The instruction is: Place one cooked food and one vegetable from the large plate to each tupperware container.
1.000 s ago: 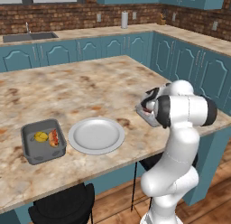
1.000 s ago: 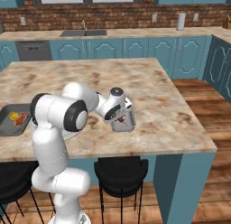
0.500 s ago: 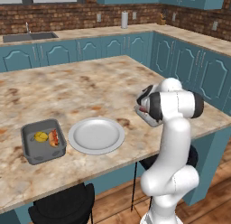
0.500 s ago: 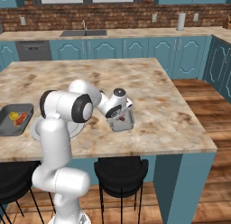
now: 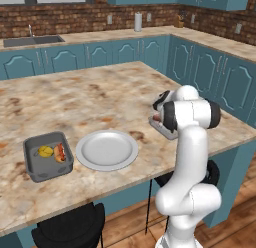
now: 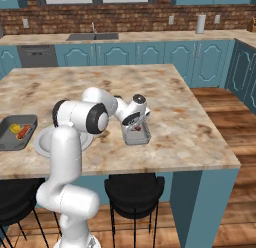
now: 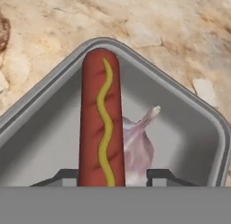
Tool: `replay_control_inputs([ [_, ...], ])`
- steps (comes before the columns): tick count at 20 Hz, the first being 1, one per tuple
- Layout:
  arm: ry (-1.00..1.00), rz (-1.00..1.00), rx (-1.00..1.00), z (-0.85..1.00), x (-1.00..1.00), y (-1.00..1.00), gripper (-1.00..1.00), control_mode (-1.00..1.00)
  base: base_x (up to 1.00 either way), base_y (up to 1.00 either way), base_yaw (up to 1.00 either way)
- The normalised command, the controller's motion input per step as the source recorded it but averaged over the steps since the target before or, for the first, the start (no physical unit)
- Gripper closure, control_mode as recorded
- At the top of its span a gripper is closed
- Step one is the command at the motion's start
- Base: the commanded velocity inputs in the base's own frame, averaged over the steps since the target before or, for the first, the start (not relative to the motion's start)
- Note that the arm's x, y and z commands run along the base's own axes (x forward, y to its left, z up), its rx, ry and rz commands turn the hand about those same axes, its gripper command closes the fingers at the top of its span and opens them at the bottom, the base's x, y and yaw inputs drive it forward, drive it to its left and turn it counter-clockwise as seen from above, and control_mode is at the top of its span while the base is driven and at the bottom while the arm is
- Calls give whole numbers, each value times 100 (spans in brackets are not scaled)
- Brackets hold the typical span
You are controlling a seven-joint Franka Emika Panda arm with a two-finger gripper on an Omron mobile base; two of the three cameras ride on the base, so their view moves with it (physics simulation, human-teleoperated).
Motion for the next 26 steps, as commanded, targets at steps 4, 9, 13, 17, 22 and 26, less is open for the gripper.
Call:
replay_control_inputs([
  [4,5,1,0,-12,-36,-2,-100,-100,0,0,0],
  [9,1,0,0,27,-88,-15,-100,-100,0,0,0],
  [13,0,0,0,44,-17,6,-100,-100,0,0,0],
  [17,-3,0,1,76,-87,8,-100,-100,0,0,0],
  [22,-3,-1,7,83,-90,45,-100,-100,0,0,0],
  [26,0,-13,22,76,-100,55,-100,-100,0,0,0],
])
